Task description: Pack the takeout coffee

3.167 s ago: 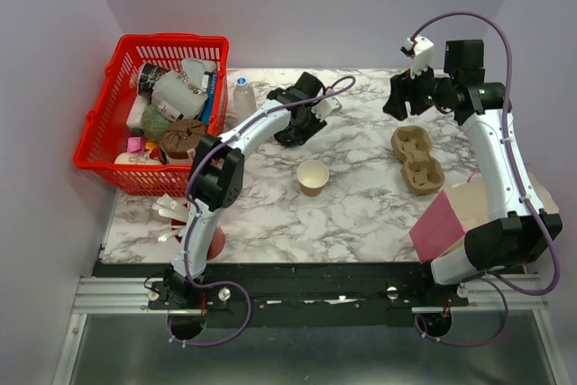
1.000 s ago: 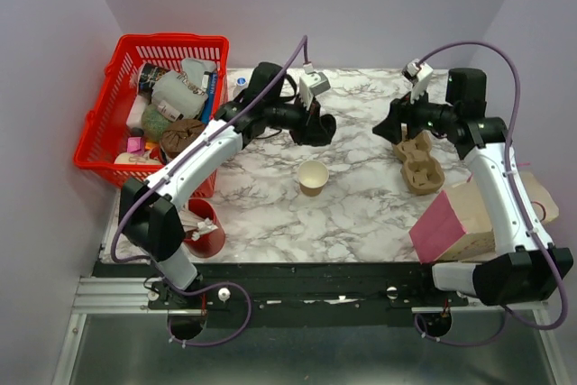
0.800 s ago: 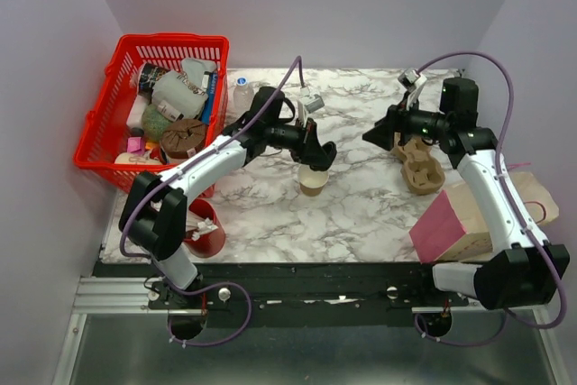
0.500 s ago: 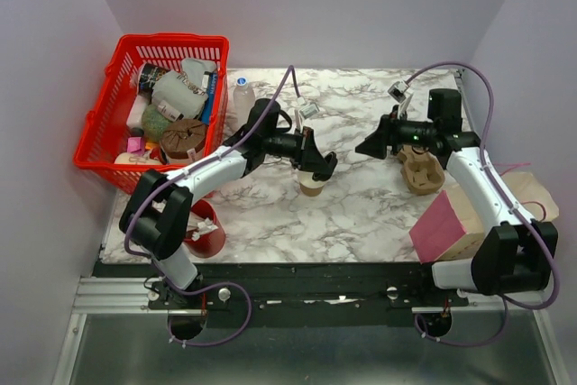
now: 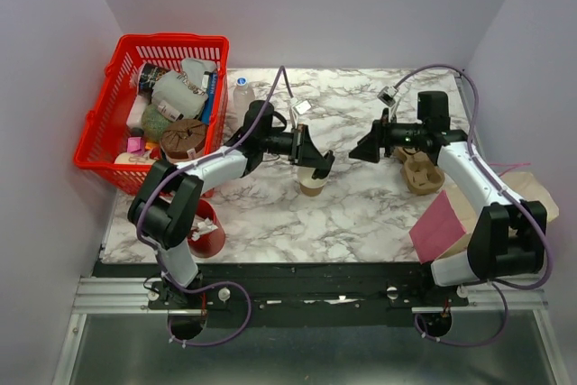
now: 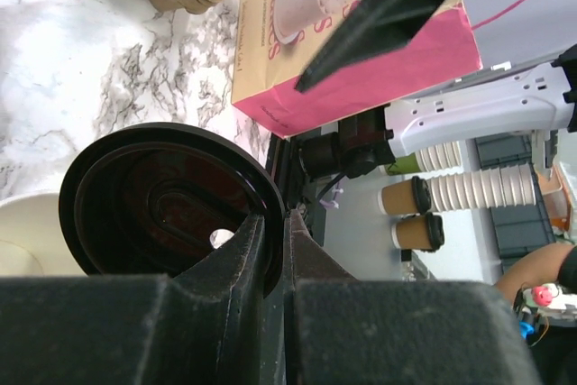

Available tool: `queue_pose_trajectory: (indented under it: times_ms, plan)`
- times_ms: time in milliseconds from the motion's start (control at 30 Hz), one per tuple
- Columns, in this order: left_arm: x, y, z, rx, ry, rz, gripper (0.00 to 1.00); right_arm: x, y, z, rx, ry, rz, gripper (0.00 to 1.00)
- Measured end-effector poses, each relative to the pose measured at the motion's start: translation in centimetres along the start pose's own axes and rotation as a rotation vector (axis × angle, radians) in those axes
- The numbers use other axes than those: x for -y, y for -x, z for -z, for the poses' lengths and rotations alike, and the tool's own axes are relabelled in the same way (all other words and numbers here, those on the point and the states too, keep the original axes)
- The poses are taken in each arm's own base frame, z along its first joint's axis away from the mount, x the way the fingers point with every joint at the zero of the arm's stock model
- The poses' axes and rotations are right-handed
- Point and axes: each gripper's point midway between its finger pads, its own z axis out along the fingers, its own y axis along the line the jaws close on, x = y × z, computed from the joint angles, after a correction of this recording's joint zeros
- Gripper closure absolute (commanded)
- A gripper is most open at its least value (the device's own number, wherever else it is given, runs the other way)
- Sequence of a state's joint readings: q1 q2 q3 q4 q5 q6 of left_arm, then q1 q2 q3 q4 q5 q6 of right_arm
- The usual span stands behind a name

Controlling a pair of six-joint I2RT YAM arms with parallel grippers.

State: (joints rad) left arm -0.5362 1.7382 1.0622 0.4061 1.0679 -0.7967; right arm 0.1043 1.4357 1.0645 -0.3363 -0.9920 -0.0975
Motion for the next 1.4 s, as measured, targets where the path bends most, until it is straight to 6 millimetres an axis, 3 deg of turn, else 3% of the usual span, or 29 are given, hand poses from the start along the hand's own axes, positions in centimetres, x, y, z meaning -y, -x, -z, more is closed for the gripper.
queue_pose_trajectory:
  times_ms: [67,133,167,500,833,1067,1400]
  plan:
    - [-0.2,0.2,0.2,0.007,-0.001,0.010,0.86,-0.1,-0.1,-0.2,-0.001,0.028,0.034,0.16]
    - [-0.3,0.4,0.3,0.010,-0.005,0.017,0.84,-0.1,-0.4,-0.7,-0.012,0.054,0.056,0.00]
    - [-0.3,0.4,0.3,0.009,-0.009,0.021,0.84,0.0,-0.5,-1.0,-0.020,0.066,0.065,0.00]
    - [-1.4,-1.0,0.2,-0.016,-0.035,0.087,0.84,-0.1,-1.5,-3.7,-0.070,0.141,0.154,0.00]
    - [-1.1,-1.6,0.5,-0.041,-0.081,0.108,0.80,-2.1,-0.7,-5.0,-0.099,0.231,0.488,0.02]
    - [-1.8,-2.1,0.7,-0.072,-0.087,0.125,0.79,-2.8,-1.9,-6.2,-0.146,0.290,0.654,0.10]
    - [-2.9,-0.7,1.1,-0.090,-0.060,0.078,0.76,-3.5,-2.9,-6.6,-0.196,0.349,0.771,0.15]
